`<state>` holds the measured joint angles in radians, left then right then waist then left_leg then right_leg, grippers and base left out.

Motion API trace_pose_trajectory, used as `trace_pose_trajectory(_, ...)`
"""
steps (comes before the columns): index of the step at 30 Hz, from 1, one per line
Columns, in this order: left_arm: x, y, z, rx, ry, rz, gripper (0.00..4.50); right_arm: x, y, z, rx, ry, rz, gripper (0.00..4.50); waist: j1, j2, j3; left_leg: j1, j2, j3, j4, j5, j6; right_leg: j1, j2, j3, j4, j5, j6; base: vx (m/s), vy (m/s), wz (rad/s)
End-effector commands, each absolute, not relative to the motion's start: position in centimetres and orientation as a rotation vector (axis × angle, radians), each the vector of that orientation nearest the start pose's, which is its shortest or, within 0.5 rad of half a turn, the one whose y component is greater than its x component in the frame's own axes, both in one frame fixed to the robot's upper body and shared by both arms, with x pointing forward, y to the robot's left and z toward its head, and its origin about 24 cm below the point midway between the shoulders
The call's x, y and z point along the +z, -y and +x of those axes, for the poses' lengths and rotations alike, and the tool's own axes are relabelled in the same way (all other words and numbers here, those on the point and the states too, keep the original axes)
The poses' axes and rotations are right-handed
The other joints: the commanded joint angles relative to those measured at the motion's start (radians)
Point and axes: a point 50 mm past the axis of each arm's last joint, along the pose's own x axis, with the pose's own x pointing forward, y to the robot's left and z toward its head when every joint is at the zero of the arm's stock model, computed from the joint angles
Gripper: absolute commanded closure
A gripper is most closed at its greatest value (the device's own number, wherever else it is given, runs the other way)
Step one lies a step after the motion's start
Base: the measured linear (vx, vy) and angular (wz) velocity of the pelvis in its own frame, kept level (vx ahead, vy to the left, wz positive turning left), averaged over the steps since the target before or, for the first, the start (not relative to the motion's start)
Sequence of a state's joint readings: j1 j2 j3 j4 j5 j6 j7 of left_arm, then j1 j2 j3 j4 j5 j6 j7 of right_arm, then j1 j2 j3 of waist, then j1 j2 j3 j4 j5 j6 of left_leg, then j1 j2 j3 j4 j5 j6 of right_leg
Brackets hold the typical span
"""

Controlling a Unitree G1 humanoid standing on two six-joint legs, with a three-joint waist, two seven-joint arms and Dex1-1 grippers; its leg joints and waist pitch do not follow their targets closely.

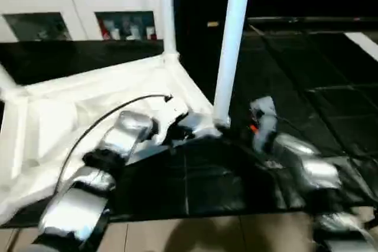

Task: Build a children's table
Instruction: Rotate leg to tighten

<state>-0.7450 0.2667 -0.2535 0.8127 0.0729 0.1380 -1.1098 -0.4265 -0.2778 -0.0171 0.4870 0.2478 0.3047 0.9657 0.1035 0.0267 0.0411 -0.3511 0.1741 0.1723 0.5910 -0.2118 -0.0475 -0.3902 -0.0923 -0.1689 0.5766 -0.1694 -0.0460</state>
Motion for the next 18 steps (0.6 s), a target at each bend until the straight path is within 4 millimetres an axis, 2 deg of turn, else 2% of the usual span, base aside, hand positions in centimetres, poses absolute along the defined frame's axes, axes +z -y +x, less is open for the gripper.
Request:
trace_pose_trajectory(1, 6.3, -10.4, 33.5, -1.377, -0.451, 0.389, 4.5, 4.6, 15.4, 30.3, 1.048, -0.331, 0.141, 0.25, 0.011, -0.005, -0.065, -0.002, 0.077, -0.023, -0.062, -0.088, 0.098, 0.064, -0.099, 0.082, -0.063, -0.206, -0.135, 0.0, 0.0, 0.0)
trace_pose_trajectory(2, 6.1, -10.8, 33.0, -1.437, -0.467, 0.396, 4.5, 5.1, 16.0, 30.1, 1.093, -0.324, 0.12, 0.22, 0.016, -0.002, -0.066, -0.001, 0.078, -0.023, -0.061, -0.088, 0.096, 0.063, -0.099, 0.083, -0.061, -0.196, -0.138, 0.0, 0.0, 0.0)
trace_pose_trajectory(4, 6.0, -11.2, 32.5, -1.499, -0.487, 0.427, 4.5, 5.7, 16.6, 29.8, 1.152, -0.327, 0.1, 0.12, 0.02, -0.007, -0.066, -0.004, 0.078, -0.022, -0.06, -0.076, 0.106, 0.063, -0.098, 0.084, -0.056, -0.169, -0.148, 0.0, 0.0, 0.0)
trace_pose_trajectory(5, 5.9, -11.3, 32.3, -1.518, -0.495, 0.446, 4.5, 5.9, 16.7, 29.6, 1.179, -0.335, 0.094, 0.05, 0.028, -0.005, -0.068, 0.002, 0.08, -0.02, -0.059, -0.079, 0.107, 0.057, -0.098, 0.084, -0.057, -0.174, -0.151, 0.0, 0.0, 0.0)
trace_pose_trajectory(7, 5.7, -11.7, 32.0, -1.553, -0.511, 0.479, 4.5, 6.3, 16.8, 29.2, 1.258, -0.35, 0.088, 0.05, 0.041, -0.004, -0.067, 0.003, 0.08, -0.02, -0.059, -0.083, 0.102, 0.056, -0.098, 0.084, -0.056, -0.186, -0.151, 0.0, 0.0, 0.0)
trace_pose_trajectory(8, 5.6, -11.9, 31.8, -1.59, -0.526, 0.498, 4.5, 6.4, 16.8, 29.0, 1.31, -0.369, 0.07, 0.05, 0.048, -0.005, -0.067, 0.008, 0.083, -0.018, -0.059, -0.087, 0.102, 0.052, -0.098, 0.086, -0.056, -0.188, -0.152, 0.0, 0.0, 0.0)
trace_pose_trajectory(10, 5.5, -12.2, 31.4, -1.63, -0.543, 0.527, 4.5, 6.5, 16.7, 28.9, 1.365, -0.387, 0.041, 0.05, 0.051, -0.007, -0.067, 0.003, 0.083, -0.019, -0.06, -0.084, 0.096, 0.055, -0.099, 0.087, -0.054, -0.187, -0.15, 0.0, 0.0, 0.0)
trace_pose_trajectory(14, 5.6, -12.6, 31.0, -1.702, -0.566, 0.565, 4.5, 6.4, 16.2, 28.7, 1.474, -0.425, -0.008, 0.05, 0.056, -0.009, -0.065, 0.002, 0.08, -0.018, -0.061, -0.092, 0.082, 0.054, -0.1, 0.088, -0.056, -0.219, -0.14, 0.0, 0.0, 0.0)
trace_pose_trajectory(16, 5.8, -12.6, 30.9, -1.721, -0.568, 0.574, 4.5, 6.3, 15.9, 28.7, 1.505, -0.441, -0.016, 0.32, 0.059, -0.01, -0.067, 0.003, 0.08, -0.018, -0.061, -0.096, 0.074, 0.054, -0.101, 0.087, -0.057, -0.233, -0.139, 0.0, 0.0, 0.0)
trace_pose_trajectory(18, 5.8, -12.6, 30.9, -1.731, -0.567, 0.581, 4.5, 6.2, 15.7, 28.9, 1.521, -0.451, -0.02, 0.39, 0.06, -0.009, -0.067, 0.005, 0.081, -0.018, -0.061, -0.089, 0.07, 0.052, -0.098, 0.088, -0.054, -0.222, -0.144, 0.0, 0.0, 0.0)
